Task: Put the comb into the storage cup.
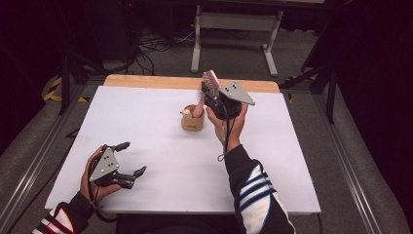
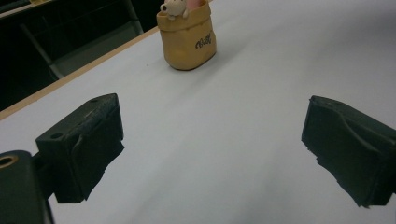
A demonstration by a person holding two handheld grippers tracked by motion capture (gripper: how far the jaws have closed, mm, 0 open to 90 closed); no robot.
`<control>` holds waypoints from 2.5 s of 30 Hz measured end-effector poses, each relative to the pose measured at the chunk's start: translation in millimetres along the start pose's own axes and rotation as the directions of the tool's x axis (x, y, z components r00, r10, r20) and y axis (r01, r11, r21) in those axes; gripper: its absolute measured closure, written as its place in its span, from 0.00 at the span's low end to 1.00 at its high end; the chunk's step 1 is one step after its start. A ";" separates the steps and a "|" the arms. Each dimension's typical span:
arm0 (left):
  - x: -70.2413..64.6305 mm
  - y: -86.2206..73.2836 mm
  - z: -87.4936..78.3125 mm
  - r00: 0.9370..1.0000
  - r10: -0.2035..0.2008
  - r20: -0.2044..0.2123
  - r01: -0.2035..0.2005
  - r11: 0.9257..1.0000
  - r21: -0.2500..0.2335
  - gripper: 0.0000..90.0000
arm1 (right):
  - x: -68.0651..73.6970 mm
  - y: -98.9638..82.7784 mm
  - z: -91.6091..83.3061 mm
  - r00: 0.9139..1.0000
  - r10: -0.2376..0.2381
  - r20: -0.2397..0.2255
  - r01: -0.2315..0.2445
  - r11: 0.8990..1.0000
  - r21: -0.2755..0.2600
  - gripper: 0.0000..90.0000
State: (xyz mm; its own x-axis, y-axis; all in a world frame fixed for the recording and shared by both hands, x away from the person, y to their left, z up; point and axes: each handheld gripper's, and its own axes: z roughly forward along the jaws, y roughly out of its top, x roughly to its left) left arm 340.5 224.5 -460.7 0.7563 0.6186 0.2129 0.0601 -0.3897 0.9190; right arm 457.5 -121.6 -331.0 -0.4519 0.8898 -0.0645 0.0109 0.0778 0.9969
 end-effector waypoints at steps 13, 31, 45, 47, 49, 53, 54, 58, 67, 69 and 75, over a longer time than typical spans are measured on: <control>0.3 0.3 -0.9 1.000 0.000 0.006 0.000 1.000 0.002 0.07 | 4.3 -18.2 13.2 1.000 -0.003 0.022 0.002 0.999 0.050 0.71; -0.6 0.1 0.3 1.000 -0.001 0.012 0.001 1.000 0.000 0.07 | 5.1 -39.0 20.1 0.999 0.041 -0.021 -0.040 0.996 0.084 0.70; -3.5 1.1 0.8 1.000 0.005 0.014 -0.005 1.000 -0.002 0.07 | -1.3 -53.4 19.9 0.997 0.068 -0.041 -0.063 0.991 0.114 0.67; -3.4 1.1 0.9 1.000 0.004 0.014 -0.004 1.000 -0.002 0.07 | -3.3 -55.1 19.3 0.996 0.083 -0.042 -0.077 0.991 0.111 0.67; -3.5 1.1 1.1 1.000 0.004 0.015 -0.004 1.000 -0.002 0.07 | -4.4 -55.6 18.7 0.996 0.080 -0.031 -0.076 0.990 0.117 0.66; -3.5 1.2 1.0 1.000 0.004 0.013 -0.004 1.000 -0.002 0.07 | -8.5 -59.0 16.5 0.996 0.086 -0.021 -0.083 0.989 0.124 0.64; -3.4 1.4 0.7 1.000 0.002 0.009 -0.002 1.000 -0.007 0.07 | -9.6 -60.0 15.9 0.996 0.085 -0.015 -0.082 0.988 0.129 0.63; -2.9 1.7 0.0 1.000 -0.003 0.007 0.003 1.000 -0.010 0.07 | -15.9 -65.4 12.6 0.996 0.090 -0.003 -0.088 0.986 0.141 0.62; -3.0 1.6 0.5 1.000 -0.002 0.006 0.002 1.000 -0.009 0.07 | -19.2 -69.4 9.3 0.996 0.093 -0.010 -0.090 0.984 0.152 0.59; -2.9 1.6 0.1 1.000 -0.003 0.005 0.003 1.000 -0.010 0.07 | -19.1 -70.7 9.3 0.996 0.092 -0.012 -0.089 0.983 0.158 0.58; -1.9 1.4 -0.3 1.000 -0.007 -0.002 0.007 1.000 -0.016 0.08 | -20.1 -72.5 7.6 0.996 0.082 -0.017 -0.078 0.982 0.172 0.52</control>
State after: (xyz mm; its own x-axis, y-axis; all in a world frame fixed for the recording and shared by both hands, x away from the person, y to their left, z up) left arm 338.9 222.9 -459.7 0.7543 0.6230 0.2072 0.0548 -0.3741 0.9258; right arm 472.5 -141.7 -402.4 -0.4644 0.8854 0.0186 0.1997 0.0842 0.9762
